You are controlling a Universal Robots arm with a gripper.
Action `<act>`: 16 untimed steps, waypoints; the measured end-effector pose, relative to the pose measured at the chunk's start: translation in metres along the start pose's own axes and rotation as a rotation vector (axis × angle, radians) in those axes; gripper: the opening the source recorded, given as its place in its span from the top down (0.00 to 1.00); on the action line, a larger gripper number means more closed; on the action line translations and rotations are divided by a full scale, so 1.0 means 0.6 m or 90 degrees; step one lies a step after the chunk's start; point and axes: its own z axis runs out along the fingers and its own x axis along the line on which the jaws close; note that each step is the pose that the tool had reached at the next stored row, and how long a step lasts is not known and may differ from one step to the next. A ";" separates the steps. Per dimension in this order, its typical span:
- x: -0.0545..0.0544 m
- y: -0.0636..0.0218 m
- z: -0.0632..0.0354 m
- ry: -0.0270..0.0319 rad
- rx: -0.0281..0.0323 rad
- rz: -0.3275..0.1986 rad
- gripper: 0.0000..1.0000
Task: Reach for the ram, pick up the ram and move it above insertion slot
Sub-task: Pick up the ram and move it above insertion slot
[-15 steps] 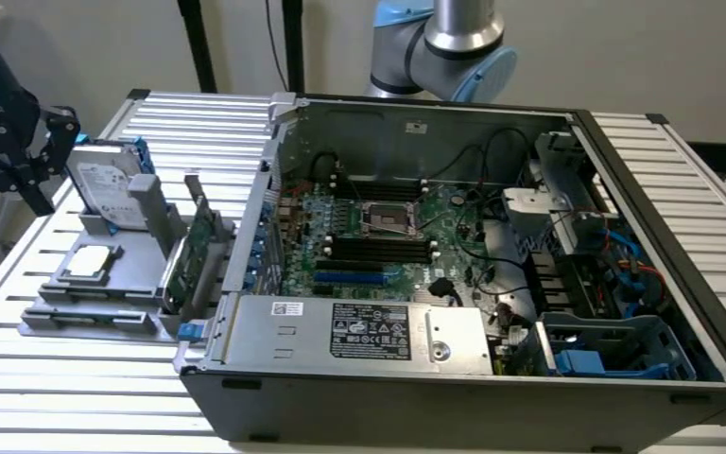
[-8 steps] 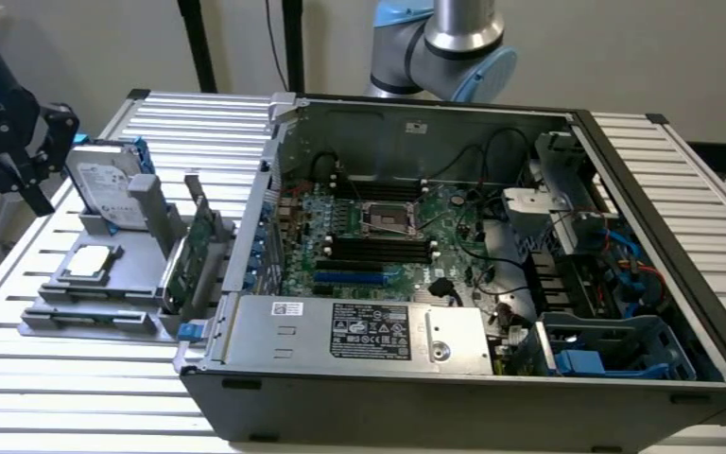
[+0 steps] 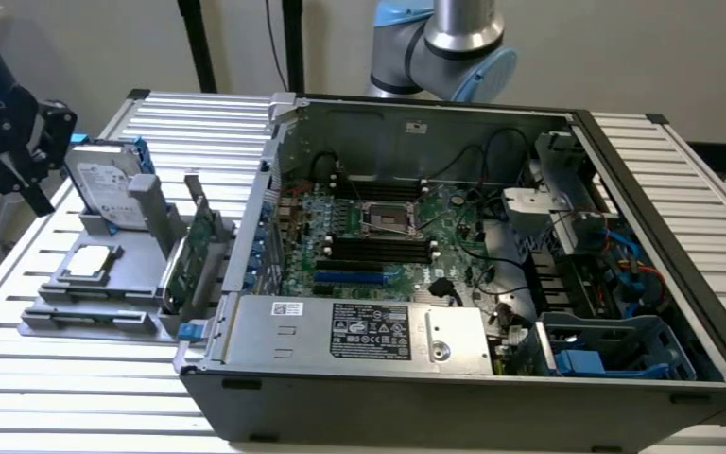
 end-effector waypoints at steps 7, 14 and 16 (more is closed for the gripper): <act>0.000 0.000 0.000 0.0023 0.0003 -0.080 0.89; 0.000 0.000 0.000 0.0034 0.0023 -0.162 0.89; 0.000 0.000 0.000 0.0036 0.0030 -0.185 0.89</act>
